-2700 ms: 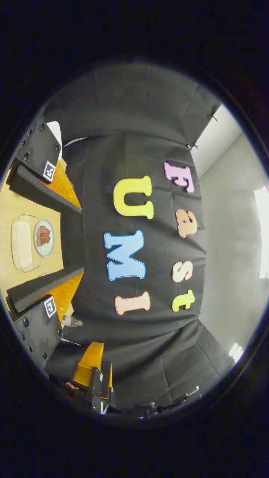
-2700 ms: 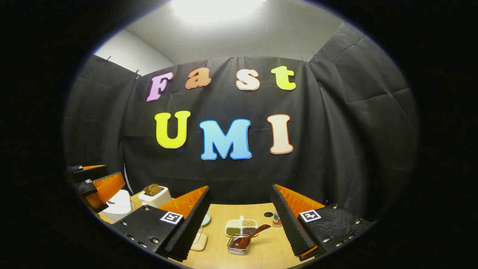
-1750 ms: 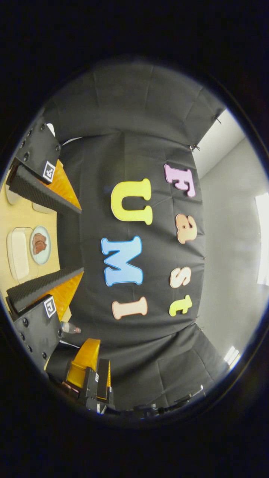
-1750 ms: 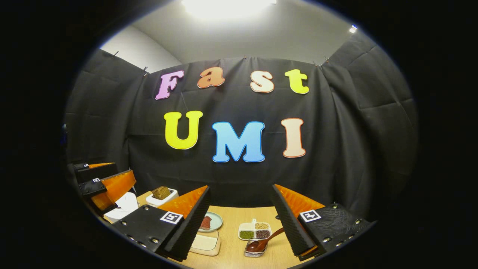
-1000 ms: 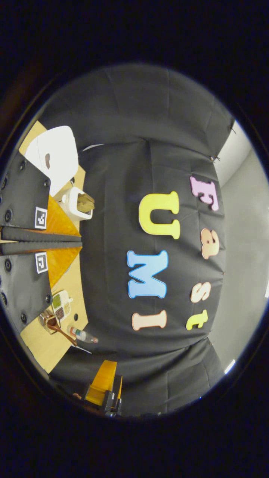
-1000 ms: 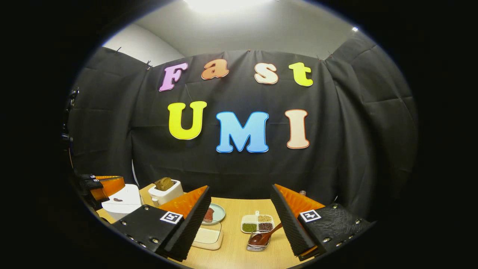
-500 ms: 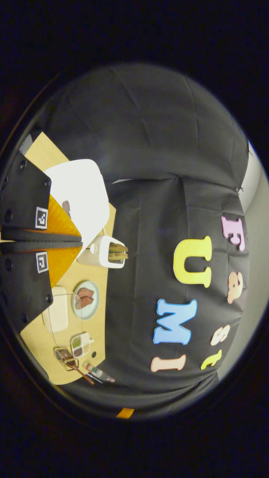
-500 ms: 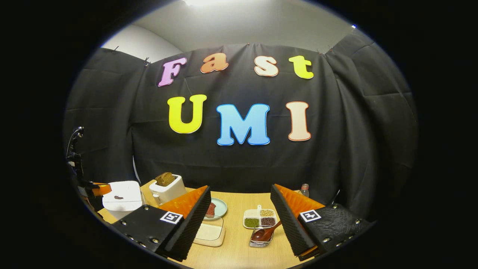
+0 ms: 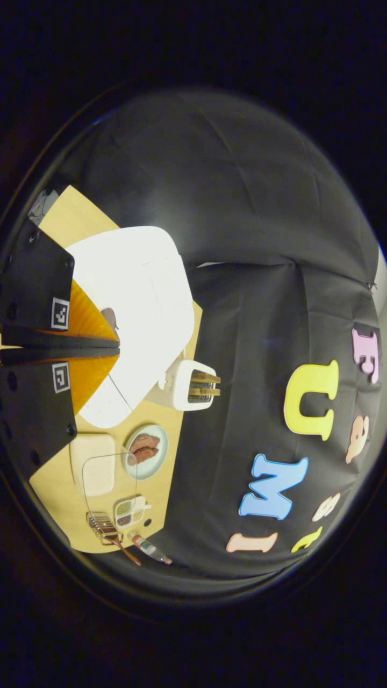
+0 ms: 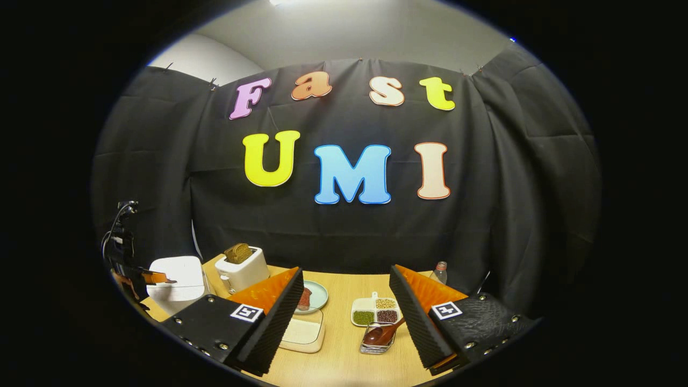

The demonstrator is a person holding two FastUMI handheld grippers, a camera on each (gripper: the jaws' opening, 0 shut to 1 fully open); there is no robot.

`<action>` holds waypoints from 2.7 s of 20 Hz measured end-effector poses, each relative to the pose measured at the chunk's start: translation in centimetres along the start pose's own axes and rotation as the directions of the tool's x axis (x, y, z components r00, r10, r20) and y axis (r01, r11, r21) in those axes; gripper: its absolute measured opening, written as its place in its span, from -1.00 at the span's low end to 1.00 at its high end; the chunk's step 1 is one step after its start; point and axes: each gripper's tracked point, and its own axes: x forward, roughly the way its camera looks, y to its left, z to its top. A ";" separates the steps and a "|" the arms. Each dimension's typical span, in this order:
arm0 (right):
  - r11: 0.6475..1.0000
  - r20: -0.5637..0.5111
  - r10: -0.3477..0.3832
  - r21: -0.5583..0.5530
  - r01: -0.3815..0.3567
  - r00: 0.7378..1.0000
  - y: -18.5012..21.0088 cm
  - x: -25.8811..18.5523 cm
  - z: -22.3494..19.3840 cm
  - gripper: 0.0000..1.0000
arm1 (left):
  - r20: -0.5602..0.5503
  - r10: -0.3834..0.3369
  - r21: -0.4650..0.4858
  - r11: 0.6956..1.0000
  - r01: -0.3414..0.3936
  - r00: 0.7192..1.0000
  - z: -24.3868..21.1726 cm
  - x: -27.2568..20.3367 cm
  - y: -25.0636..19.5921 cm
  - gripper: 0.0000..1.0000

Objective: Close the left gripper, press the button to open the rice cooker; take a wooden spoon from the chopstick holder with the right hand, scoop a spoonful of rice and pour it into the rice cooker, then put the wooden spoon back into the chopstick holder.

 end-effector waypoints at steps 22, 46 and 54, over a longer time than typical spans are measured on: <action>0.999 -0.046 -0.035 0.022 0.036 0.998 -1.9 0.5 -1.9 0.96 | 0.122 0.108 -0.018 0.994 -0.106 0.987 2.5 0.6 3.1 -0.32; 0.998 -0.046 -0.050 0.039 0.052 0.998 -2.8 0.5 -2.0 0.96 | 0.434 0.051 -0.079 0.997 -0.018 0.900 14.0 -5.7 0.9 0.58; 0.995 -0.035 -0.061 0.077 0.064 0.997 -4.6 1.1 -2.1 0.96 | 0.548 -0.039 0.027 0.999 0.029 0.835 14.2 -10.5 -6.2 0.97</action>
